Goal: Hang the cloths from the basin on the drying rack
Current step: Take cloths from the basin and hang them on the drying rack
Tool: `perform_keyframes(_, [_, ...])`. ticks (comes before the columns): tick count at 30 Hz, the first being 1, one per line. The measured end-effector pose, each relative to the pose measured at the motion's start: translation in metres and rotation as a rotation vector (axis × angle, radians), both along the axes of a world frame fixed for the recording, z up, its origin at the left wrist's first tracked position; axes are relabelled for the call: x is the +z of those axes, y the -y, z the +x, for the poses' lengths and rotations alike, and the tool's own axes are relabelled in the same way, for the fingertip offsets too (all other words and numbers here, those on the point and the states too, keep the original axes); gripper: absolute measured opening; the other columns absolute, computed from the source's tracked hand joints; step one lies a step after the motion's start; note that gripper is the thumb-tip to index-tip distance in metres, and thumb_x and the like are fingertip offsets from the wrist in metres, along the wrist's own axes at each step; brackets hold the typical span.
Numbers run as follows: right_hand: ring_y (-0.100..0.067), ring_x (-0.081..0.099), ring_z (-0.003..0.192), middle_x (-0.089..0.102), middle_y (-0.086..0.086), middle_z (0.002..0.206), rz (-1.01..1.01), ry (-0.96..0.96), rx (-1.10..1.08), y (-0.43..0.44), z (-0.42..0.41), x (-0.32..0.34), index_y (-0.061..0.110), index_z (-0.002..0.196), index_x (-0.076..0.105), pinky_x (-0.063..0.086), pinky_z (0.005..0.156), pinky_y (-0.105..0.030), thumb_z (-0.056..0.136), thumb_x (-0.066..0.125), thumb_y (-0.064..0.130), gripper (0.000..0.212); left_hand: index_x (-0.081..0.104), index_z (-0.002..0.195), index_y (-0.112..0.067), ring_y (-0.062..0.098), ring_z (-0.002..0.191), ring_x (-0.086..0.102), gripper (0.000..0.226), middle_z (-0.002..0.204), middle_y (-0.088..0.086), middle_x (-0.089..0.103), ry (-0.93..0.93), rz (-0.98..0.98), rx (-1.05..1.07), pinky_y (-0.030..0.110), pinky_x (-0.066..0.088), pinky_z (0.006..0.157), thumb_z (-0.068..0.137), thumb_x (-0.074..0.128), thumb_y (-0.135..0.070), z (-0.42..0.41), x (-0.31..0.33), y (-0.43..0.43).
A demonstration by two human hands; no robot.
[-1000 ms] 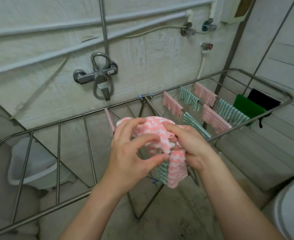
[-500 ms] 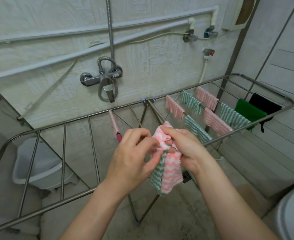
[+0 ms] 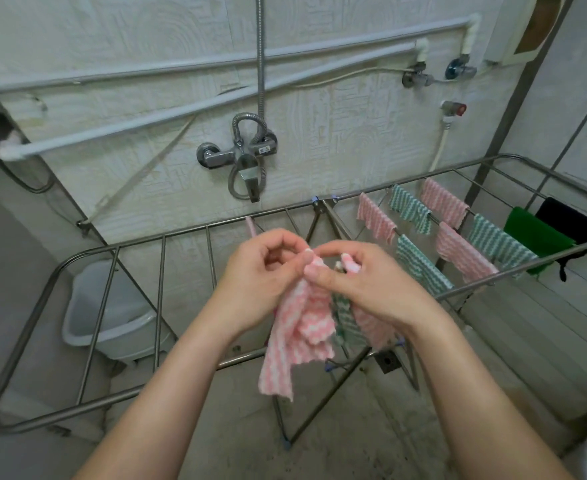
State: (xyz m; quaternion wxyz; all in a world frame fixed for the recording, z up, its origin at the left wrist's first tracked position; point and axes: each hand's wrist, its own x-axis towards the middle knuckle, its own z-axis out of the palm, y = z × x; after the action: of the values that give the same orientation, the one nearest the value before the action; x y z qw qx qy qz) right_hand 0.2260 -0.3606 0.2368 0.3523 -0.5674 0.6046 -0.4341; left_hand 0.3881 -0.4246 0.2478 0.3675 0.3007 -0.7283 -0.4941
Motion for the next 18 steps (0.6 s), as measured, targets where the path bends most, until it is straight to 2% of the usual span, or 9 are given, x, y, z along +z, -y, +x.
perform_keyframes(3, [-0.010, 0.068, 0.094, 0.075, 0.005, 0.089, 0.012, -0.079, 0.078, 0.014, 0.013, 0.001, 0.022, 0.094, 0.076, 0.052, 0.091, -0.035, 0.077, 0.078, 0.036, 0.022, 0.060, 0.082, -0.022, 0.008, 0.062, 0.050, 0.002, 0.066, -0.003, 0.058, 0.053, -0.094, -0.027, 0.021, 0.040, 0.058, 0.083, 0.059, -0.023, 0.016, 0.003, 0.011])
perform_keyframes(7, [-0.010, 0.064, 0.076, 0.074, -0.005, 0.082, 0.033, -0.139, 0.192, 0.033, 0.031, -0.006, 0.015, 0.081, 0.074, 0.052, 0.079, -0.040, 0.076, 0.078, 0.029, 0.015, 0.053, 0.086, -0.015, 0.004, 0.052, 0.038, 0.005, 0.056, -0.010, 0.046, -0.058, -0.078, -0.006, 0.014, 0.032, 0.049, 0.091, 0.056, -0.014, 0.038, 0.012, 0.024])
perform_keyframes(10, [-0.011, 0.054, 0.070, 0.070, -0.021, 0.083, 0.105, -0.129, 0.289, 0.054, 0.050, -0.019, 0.001, 0.077, 0.068, 0.051, 0.072, -0.041, 0.073, 0.077, 0.033, 0.033, 0.048, 0.086, -0.011, -0.002, 0.043, 0.035, 0.012, 0.049, -0.012, 0.045, -0.161, 0.004, 0.034, 0.011, 0.030, 0.043, 0.094, 0.046, -0.002, 0.056, 0.020, 0.040])
perform_keyframes(12, [-0.012, 0.054, 0.071, 0.067, -0.026, 0.086, 0.193, -0.155, 0.350, 0.064, 0.058, -0.026, -0.005, 0.080, 0.065, 0.048, 0.071, -0.039, 0.070, 0.076, 0.039, 0.047, 0.049, 0.086, -0.013, 0.002, 0.044, 0.035, 0.011, 0.054, -0.002, 0.044, -0.192, 0.007, 0.078, 0.013, 0.029, 0.044, 0.094, 0.050, -0.005, 0.071, 0.023, 0.053])
perform_keyframes(14, [-0.010, 0.056, 0.069, 0.069, -0.017, 0.078, 0.287, -0.201, 0.386, 0.075, 0.062, -0.031, 0.001, 0.077, 0.068, 0.047, 0.071, -0.035, 0.074, 0.076, 0.033, 0.034, 0.052, 0.086, -0.016, 0.007, 0.047, 0.038, 0.007, 0.058, 0.006, 0.043, -0.222, 0.006, 0.129, 0.020, 0.031, 0.046, 0.092, 0.051, -0.013, 0.089, 0.022, 0.069])
perform_keyframes(16, [-0.005, 0.061, 0.070, 0.072, -0.003, 0.075, 0.340, -0.227, 0.388, 0.081, 0.063, -0.029, 0.013, 0.073, 0.073, 0.050, 0.076, -0.034, 0.078, 0.076, 0.029, 0.017, 0.054, 0.084, -0.020, 0.010, 0.050, 0.042, 0.014, 0.058, 0.002, 0.048, -0.221, 0.011, 0.203, 0.023, 0.034, 0.048, 0.095, 0.050, -0.012, 0.106, 0.019, 0.085])
perform_keyframes(18, [-0.006, 0.068, 0.081, 0.075, 0.003, 0.084, 0.373, -0.222, 0.378, 0.088, 0.063, -0.024, 0.018, 0.083, 0.077, 0.051, 0.087, -0.034, 0.081, 0.074, 0.031, 0.013, 0.055, 0.081, -0.024, 0.011, 0.051, 0.040, 0.021, 0.058, -0.002, 0.047, -0.185, 0.004, 0.309, 0.024, 0.033, 0.048, 0.097, 0.049, -0.011, 0.121, 0.014, 0.101])
